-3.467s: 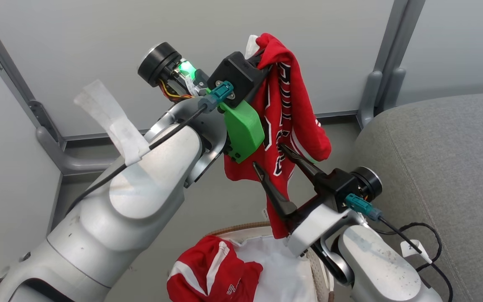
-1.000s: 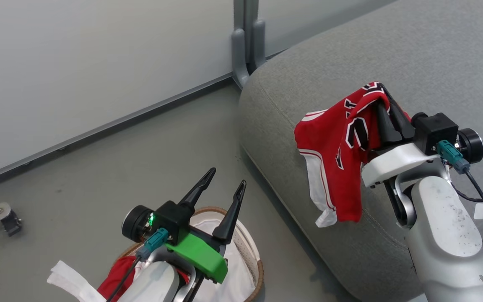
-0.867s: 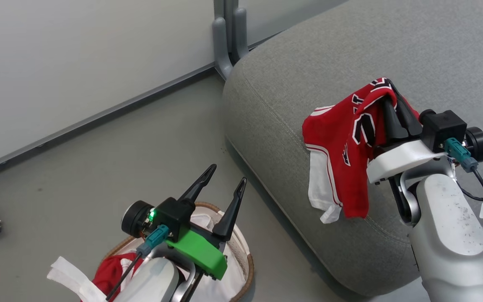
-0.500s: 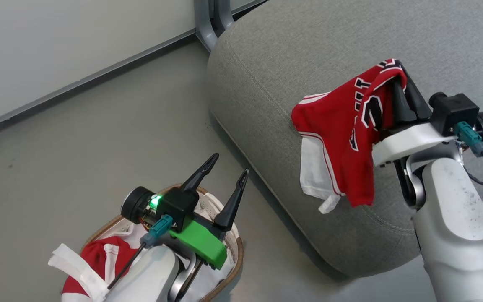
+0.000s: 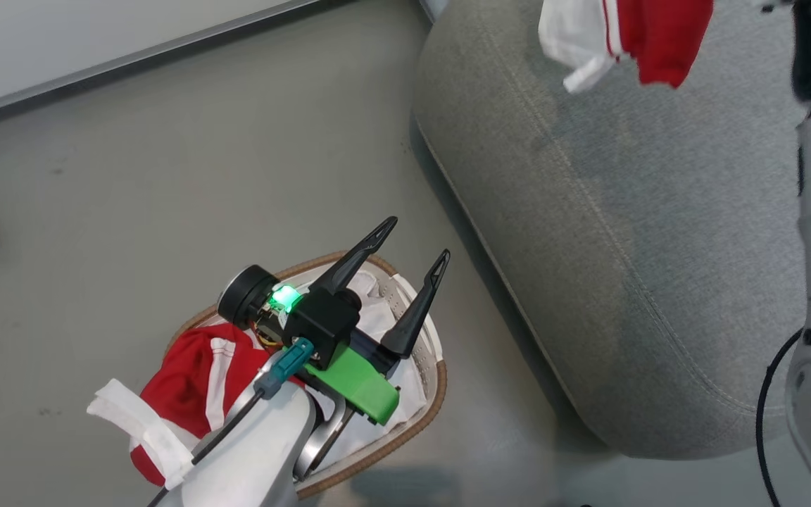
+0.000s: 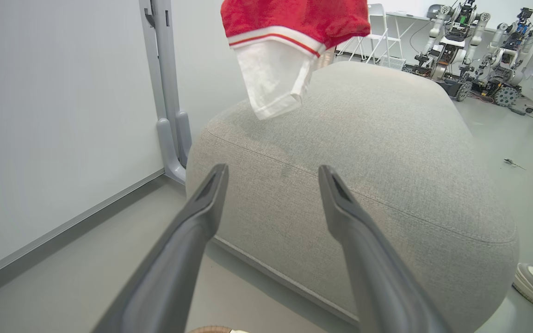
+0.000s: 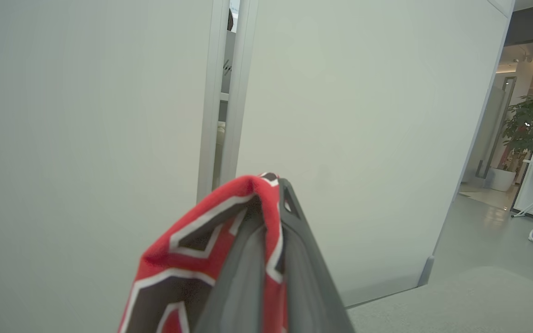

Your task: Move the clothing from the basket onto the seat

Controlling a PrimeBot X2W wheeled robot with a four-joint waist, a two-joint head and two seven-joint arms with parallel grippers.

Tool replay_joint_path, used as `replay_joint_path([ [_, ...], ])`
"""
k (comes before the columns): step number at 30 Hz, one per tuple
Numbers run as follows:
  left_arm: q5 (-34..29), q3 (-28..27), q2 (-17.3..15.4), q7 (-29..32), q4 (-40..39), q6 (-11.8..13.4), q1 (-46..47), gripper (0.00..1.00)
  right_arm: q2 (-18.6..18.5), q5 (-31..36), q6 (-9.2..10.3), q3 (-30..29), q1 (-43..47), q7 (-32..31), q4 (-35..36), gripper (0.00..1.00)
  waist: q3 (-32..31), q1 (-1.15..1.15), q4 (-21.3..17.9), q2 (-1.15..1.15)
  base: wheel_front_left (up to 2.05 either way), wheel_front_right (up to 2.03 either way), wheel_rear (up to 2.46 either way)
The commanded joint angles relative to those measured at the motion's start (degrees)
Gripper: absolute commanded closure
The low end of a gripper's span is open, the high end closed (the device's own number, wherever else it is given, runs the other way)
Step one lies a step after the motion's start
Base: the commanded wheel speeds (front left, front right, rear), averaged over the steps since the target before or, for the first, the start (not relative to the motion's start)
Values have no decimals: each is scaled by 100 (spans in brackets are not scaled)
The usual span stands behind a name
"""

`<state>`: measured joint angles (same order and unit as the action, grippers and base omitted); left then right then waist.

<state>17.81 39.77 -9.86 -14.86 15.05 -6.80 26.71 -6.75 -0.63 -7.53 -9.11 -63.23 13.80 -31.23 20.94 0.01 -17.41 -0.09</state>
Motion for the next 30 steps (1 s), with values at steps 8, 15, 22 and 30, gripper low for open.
replay_joint_path([
  [8,-153,76,15,63,-279,26,404,0,-784,201,8,-536,-1176,-239,-484,100,1055,-1,874,9,0,0,0],
  [15,-226,67,-94,183,-488,82,613,0,-1256,286,8,-1256,-1215,-184,-967,100,1515,-1,991,9,0,0,0],
  [22,-189,58,-211,293,-555,133,582,0,-1118,462,8,-1487,-572,23,-1413,100,1612,-1,764,9,0,0,0],
  [30,-133,80,-236,350,-569,181,596,0,-846,656,8,-1583,242,137,-1901,100,1479,-1,583,9,0,0,0],
])
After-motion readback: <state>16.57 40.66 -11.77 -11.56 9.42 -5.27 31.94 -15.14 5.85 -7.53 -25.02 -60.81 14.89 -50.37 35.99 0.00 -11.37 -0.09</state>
